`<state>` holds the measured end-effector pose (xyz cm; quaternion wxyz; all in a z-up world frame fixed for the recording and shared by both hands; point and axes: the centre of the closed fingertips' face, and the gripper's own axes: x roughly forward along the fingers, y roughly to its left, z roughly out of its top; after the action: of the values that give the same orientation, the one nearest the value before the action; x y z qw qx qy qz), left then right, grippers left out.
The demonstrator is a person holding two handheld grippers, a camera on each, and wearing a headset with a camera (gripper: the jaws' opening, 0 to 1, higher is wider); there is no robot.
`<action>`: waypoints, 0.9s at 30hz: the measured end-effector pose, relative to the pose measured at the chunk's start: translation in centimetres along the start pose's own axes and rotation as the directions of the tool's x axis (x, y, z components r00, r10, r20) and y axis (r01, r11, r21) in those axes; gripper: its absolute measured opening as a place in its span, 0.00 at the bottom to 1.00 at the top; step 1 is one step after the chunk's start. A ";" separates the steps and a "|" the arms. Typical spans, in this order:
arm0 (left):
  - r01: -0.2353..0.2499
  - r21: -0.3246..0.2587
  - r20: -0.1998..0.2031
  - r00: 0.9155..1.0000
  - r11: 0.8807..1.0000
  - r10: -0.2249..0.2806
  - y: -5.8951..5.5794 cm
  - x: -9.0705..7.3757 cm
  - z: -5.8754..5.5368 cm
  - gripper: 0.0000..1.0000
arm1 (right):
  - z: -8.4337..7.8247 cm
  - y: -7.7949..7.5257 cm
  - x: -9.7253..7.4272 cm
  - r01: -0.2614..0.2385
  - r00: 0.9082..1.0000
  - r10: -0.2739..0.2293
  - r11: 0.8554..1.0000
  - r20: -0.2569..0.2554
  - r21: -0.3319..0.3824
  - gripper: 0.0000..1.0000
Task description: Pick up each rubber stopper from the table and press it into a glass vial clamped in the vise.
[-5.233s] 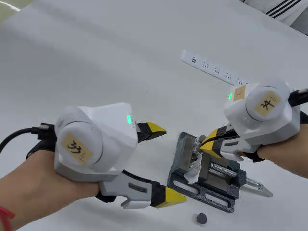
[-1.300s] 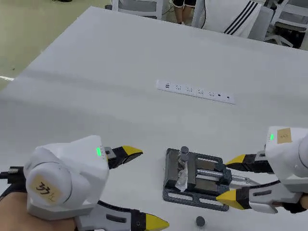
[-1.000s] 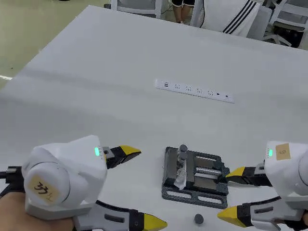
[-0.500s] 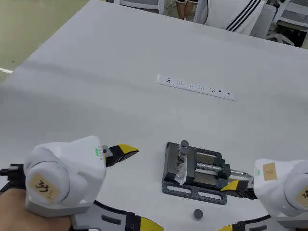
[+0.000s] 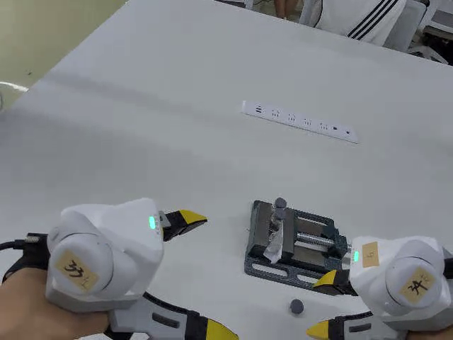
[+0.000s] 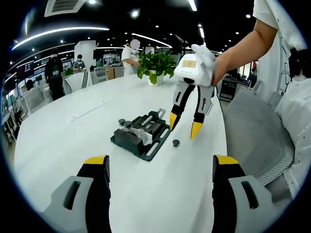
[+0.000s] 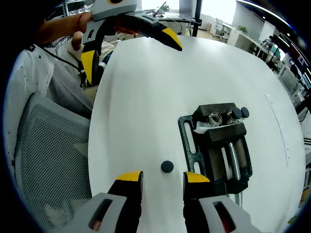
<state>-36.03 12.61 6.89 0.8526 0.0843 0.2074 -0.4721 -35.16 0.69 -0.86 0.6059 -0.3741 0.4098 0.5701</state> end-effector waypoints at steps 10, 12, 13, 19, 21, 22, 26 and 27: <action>-0.012 -0.019 0.009 1.000 1.000 0.012 0.1 -0.4 -0.1 0.86 | 0.2 -0.1 1.2 -0.023 0.999 0.020 0.998 -0.043 -0.054 0.19; -0.015 -0.024 0.012 1.000 1.000 0.015 0.1 -0.4 -0.1 0.86 | 0.2 -0.2 1.5 -0.025 0.998 0.021 0.997 -0.056 -0.074 0.18; -0.016 -0.025 0.015 1.000 1.000 0.017 0.1 -0.5 -0.1 0.86 | 0.2 -0.2 1.5 -0.025 0.998 0.020 0.996 -0.063 -0.083 0.17; -0.022 -0.034 0.019 1.000 0.999 0.023 0.3 -0.6 -0.3 0.85 | 0.3 -0.3 1.7 -0.037 0.997 0.030 0.994 -0.074 -0.103 0.13; -0.024 -0.036 0.021 0.999 0.999 0.025 0.3 -0.6 -0.3 0.85 | 0.3 -0.3 1.7 -0.042 0.996 0.034 0.993 -0.080 -0.109 0.12; -0.025 -0.038 0.022 0.999 0.999 0.026 0.4 -0.6 -0.3 0.85 | 0.3 -0.3 1.8 -0.044 0.996 0.035 0.993 -0.083 -0.112 0.12; -0.029 -0.041 0.028 0.999 0.999 0.030 0.5 -0.7 -0.2 0.85 | 0.0 -0.4 2.0 -0.050 0.995 0.038 0.991 -0.098 -0.125 0.09; -0.029 -0.040 0.029 0.999 0.999 0.031 0.6 -0.7 -0.2 0.85 | 0.0 -0.3 2.0 -0.051 0.994 0.039 0.991 -0.100 -0.126 0.09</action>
<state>-35.92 13.54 6.95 0.8641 0.0635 0.2029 -0.4562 -34.78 1.41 -2.67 0.5469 -0.4301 0.4095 0.5901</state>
